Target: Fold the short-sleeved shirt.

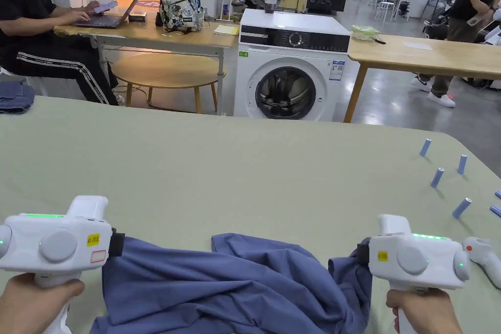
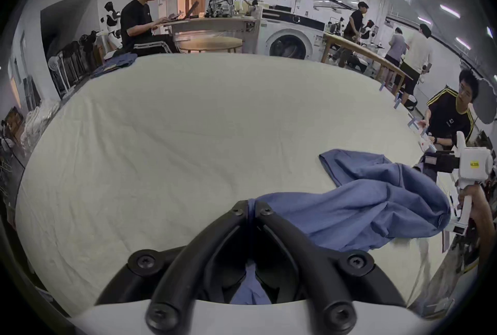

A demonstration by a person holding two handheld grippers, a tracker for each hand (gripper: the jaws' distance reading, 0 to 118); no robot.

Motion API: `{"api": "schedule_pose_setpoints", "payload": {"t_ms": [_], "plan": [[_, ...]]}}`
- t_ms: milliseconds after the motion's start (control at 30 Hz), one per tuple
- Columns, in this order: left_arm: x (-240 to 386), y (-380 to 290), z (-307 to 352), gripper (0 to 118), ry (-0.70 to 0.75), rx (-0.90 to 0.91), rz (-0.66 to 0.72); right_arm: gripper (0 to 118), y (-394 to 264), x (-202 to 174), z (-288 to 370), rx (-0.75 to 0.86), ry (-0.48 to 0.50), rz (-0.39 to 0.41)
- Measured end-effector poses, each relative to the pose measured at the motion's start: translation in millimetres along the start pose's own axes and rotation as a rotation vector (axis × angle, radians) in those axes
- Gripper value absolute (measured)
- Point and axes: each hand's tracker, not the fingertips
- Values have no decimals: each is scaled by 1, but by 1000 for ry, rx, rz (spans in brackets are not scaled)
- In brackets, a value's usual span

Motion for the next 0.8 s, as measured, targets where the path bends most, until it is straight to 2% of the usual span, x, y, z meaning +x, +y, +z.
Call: {"api": "schedule_pose_setpoints", "payload": {"t_ms": [267,633,800], "plan": [[-14,40,50,0,40,129,-5,4,46,5,55,240,-74,58],[-52,106,116,0,141,255,17,4,109,4,112,431,-174,112],[-62,143,133,0,193,292,17,4,146,2,123,477,-198,109]]}}
